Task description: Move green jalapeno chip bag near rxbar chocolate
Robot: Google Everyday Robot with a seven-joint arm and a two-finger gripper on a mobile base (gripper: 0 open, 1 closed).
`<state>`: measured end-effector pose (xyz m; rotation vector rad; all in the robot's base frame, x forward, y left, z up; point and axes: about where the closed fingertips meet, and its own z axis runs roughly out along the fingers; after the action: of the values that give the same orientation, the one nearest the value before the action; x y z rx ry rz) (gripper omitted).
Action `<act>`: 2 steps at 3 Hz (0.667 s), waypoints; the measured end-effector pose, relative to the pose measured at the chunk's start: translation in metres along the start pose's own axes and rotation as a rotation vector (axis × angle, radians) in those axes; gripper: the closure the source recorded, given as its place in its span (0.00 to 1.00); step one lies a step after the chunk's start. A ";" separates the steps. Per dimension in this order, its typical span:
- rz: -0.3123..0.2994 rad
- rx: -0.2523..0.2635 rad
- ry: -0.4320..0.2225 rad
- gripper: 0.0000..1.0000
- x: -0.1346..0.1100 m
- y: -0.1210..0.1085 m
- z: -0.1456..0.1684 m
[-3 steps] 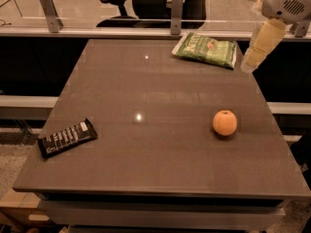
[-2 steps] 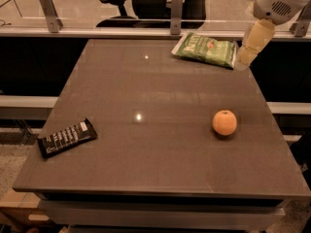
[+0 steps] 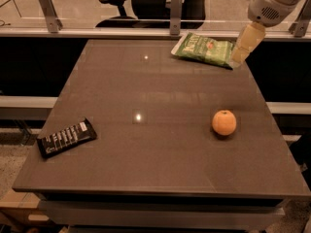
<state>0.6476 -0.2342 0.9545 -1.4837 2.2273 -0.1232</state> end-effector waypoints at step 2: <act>0.002 0.031 -0.017 0.00 -0.012 -0.014 0.012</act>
Offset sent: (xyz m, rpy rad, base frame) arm 0.0378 0.0128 0.0003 0.0119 -0.0574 -0.0145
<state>0.6681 -0.2270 0.9523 -1.4612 2.2032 -0.1439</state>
